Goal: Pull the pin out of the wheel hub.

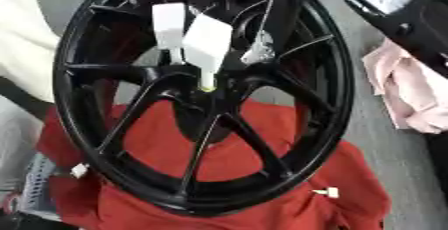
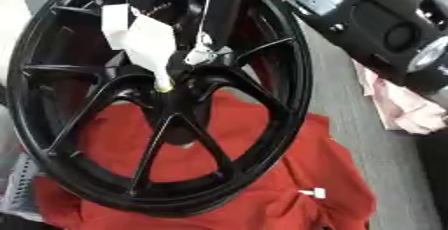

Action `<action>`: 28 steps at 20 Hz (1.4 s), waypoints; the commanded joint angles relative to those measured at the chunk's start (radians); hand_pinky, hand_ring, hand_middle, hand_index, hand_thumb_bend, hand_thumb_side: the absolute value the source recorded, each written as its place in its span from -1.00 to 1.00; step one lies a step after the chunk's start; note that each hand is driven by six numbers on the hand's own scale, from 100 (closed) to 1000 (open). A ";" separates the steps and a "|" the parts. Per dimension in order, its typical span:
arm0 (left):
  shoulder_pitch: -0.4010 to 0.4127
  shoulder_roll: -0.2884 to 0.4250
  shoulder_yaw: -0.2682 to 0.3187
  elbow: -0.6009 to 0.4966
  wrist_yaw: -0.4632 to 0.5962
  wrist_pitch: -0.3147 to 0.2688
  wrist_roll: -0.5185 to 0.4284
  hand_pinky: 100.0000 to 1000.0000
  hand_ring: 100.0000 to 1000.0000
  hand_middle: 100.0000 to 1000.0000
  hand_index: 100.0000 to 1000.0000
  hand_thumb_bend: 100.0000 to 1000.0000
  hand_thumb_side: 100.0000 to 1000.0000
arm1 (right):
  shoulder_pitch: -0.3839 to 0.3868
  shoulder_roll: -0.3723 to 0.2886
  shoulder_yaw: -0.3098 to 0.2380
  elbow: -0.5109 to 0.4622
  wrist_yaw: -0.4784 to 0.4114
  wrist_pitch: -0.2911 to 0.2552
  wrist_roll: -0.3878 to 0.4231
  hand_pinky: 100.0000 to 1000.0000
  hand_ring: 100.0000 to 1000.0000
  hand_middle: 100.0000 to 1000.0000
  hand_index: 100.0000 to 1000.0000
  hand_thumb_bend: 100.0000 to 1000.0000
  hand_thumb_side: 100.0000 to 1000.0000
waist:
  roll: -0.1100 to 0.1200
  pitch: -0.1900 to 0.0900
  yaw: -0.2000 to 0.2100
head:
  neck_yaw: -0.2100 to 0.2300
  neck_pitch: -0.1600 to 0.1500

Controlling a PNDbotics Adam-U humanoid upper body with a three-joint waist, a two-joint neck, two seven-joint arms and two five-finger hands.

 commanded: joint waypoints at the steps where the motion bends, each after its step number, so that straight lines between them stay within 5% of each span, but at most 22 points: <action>1: -0.002 0.024 0.017 -0.007 0.000 -0.002 0.004 0.52 0.55 0.42 0.58 -0.90 0.85 | -0.028 -0.040 -0.039 -0.024 -0.032 0.015 -0.001 0.51 0.26 -0.26 -0.11 -1.00 -1.00 | 0.008 -0.031 -0.003 | 0.001 0.006; 11: 0.012 0.033 0.027 -0.006 -0.003 -0.007 0.011 0.52 0.55 0.42 0.58 -0.90 0.84 | -0.008 -0.144 -0.147 -0.083 -0.123 0.054 -0.029 0.51 0.24 -0.27 -0.12 -1.00 -1.00 | 0.008 -0.045 -0.031 | 0.021 0.006; 18: 0.021 0.042 0.032 -0.004 -0.005 -0.010 0.015 0.52 0.55 0.42 0.58 -0.90 0.84 | 0.083 -0.273 -0.246 -0.134 -0.192 0.062 -0.106 0.52 0.23 -0.27 -0.12 -1.00 -1.00 | 0.008 -0.052 -0.055 | 0.039 0.006; 22: 0.026 0.047 0.037 -0.006 -0.007 -0.012 0.020 0.52 0.54 0.42 0.58 -0.90 0.84 | 0.218 -0.395 -0.353 -0.179 -0.217 0.043 -0.187 0.52 0.24 -0.27 -0.12 -1.00 -1.00 | 0.009 -0.049 -0.067 | 0.054 0.006; 28: 0.038 0.049 0.048 -0.007 -0.009 -0.015 0.031 0.52 0.54 0.42 0.58 -0.89 0.80 | 0.531 -0.550 -0.590 -0.206 -0.237 -0.006 -0.378 0.53 0.24 -0.27 -0.12 -1.00 -1.00 | 0.022 -0.043 -0.090 | 0.088 0.000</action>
